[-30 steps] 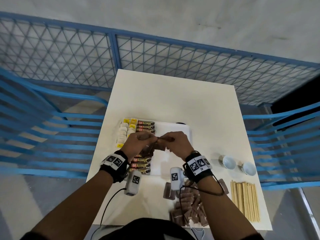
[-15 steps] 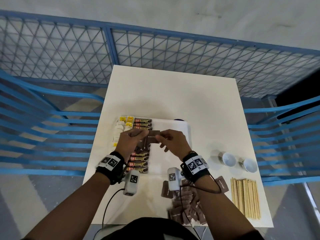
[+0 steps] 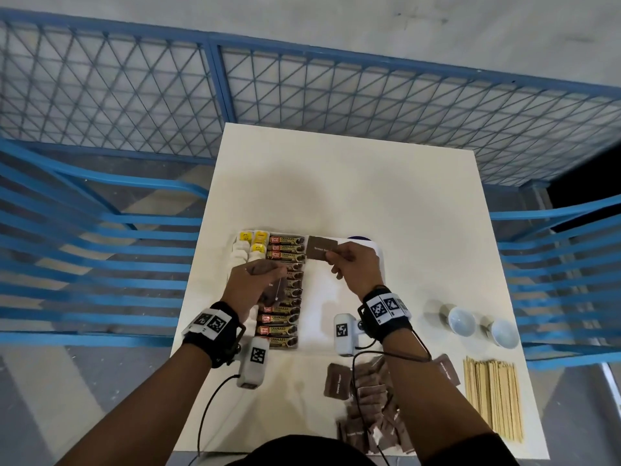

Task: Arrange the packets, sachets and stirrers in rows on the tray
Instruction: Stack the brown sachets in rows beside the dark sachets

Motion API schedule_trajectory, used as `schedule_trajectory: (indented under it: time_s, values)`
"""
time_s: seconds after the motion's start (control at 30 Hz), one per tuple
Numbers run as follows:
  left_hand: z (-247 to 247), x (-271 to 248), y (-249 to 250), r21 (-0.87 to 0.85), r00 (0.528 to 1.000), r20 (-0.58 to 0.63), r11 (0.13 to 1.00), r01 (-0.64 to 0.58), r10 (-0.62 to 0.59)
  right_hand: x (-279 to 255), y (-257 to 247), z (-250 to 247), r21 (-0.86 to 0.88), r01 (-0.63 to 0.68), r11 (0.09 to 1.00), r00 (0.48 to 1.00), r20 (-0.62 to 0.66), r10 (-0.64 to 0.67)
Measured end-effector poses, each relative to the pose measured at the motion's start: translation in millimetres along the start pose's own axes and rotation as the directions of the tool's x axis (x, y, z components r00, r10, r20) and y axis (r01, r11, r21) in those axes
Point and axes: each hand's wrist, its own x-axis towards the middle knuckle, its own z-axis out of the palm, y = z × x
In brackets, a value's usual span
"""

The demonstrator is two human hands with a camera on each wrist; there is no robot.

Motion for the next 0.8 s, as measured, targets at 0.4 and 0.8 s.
schedule_trajectory:
  time_s: [0.4, 0.8]
  values:
    - [-23, 7, 0, -0.193, 0.947, 0.204, 0.938, 0.288, -0.249, 71, 23, 26, -0.359, -0.103, 0.928, 0.993, -0.086, 0.076]
    - [-21, 12, 3, -0.194, 0.978, 0.086, 0.96, 0.202, -0.189, 71, 24, 24, -0.35, -0.155, 0.924, 0.982, -0.155, 0.106]
